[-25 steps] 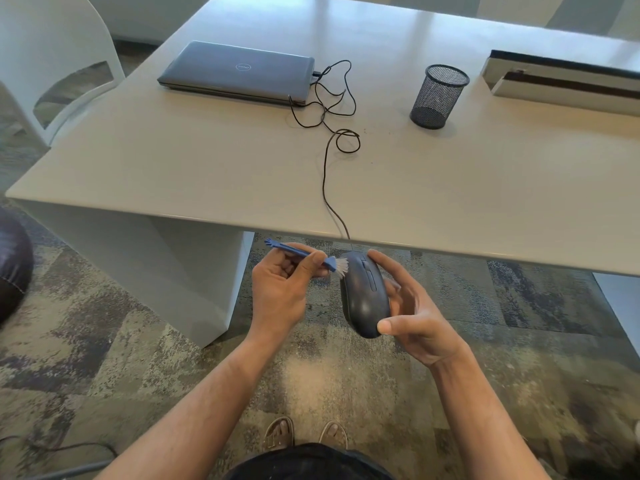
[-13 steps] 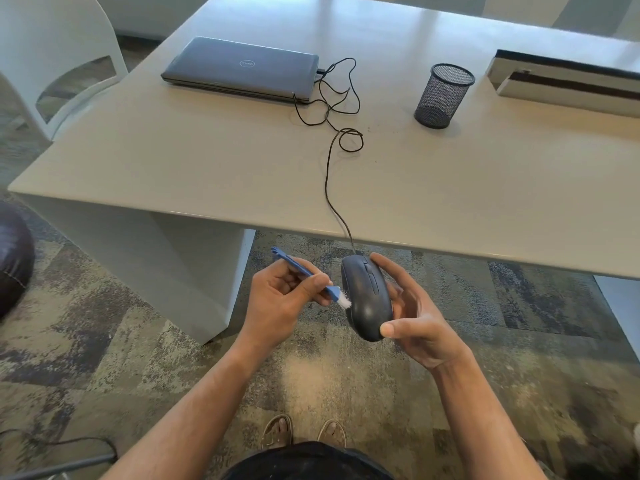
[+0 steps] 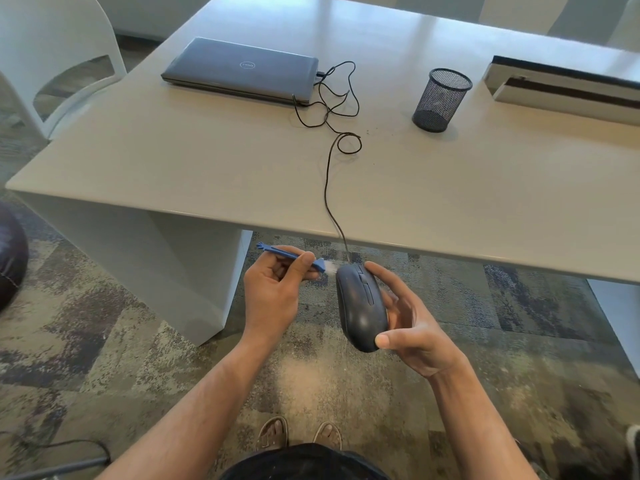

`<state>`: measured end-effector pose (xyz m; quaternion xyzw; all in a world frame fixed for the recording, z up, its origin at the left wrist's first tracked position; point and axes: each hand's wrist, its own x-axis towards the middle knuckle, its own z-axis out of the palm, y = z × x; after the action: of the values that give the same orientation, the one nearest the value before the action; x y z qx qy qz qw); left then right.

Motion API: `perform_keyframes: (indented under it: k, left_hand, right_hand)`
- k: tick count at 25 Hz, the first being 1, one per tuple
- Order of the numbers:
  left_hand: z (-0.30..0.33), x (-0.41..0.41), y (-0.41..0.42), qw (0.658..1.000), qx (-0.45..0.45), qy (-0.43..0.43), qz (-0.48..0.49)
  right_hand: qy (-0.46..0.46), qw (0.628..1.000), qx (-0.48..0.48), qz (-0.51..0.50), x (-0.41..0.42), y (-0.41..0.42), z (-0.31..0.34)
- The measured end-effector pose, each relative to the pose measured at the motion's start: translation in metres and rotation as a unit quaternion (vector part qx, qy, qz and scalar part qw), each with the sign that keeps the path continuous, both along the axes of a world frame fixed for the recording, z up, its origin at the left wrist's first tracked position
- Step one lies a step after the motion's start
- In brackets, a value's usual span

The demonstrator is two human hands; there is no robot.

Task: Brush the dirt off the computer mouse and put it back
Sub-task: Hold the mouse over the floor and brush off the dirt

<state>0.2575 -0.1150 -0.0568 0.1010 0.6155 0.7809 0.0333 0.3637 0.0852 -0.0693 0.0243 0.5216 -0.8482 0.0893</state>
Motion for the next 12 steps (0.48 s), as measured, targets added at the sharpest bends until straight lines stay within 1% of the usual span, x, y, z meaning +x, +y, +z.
perform_keyframes:
  k: [3, 6, 8, 10, 12]
  left_hand:
    - [0.0, 0.005, -0.007, 0.999, 0.028, -0.009, -0.019]
    - [0.003, 0.011, -0.018, 0.994, 0.056, 0.002, -0.089]
    - [0.003, 0.014, -0.021, 0.99, 0.052, 0.022, -0.13]
    - [0.003, 0.014, -0.019, 0.99, 0.03, 0.033, -0.132]
    - [0.003, 0.012, -0.016, 0.993, 0.02, 0.031, -0.11]
  right_hand:
    - [0.002, 1.0, -0.003, -0.008, 0.0, 0.002, 0.001]
    - [-0.001, 1.0, -0.005, -0.014, -0.003, 0.004, 0.002]
    - [0.0, 1.0, -0.002, -0.008, -0.005, 0.002, 0.001]
    - [0.002, 1.0, -0.006, 0.002, -0.006, -0.002, 0.0]
    - [0.002, 1.0, -0.013, 0.008, -0.006, -0.006, -0.001]
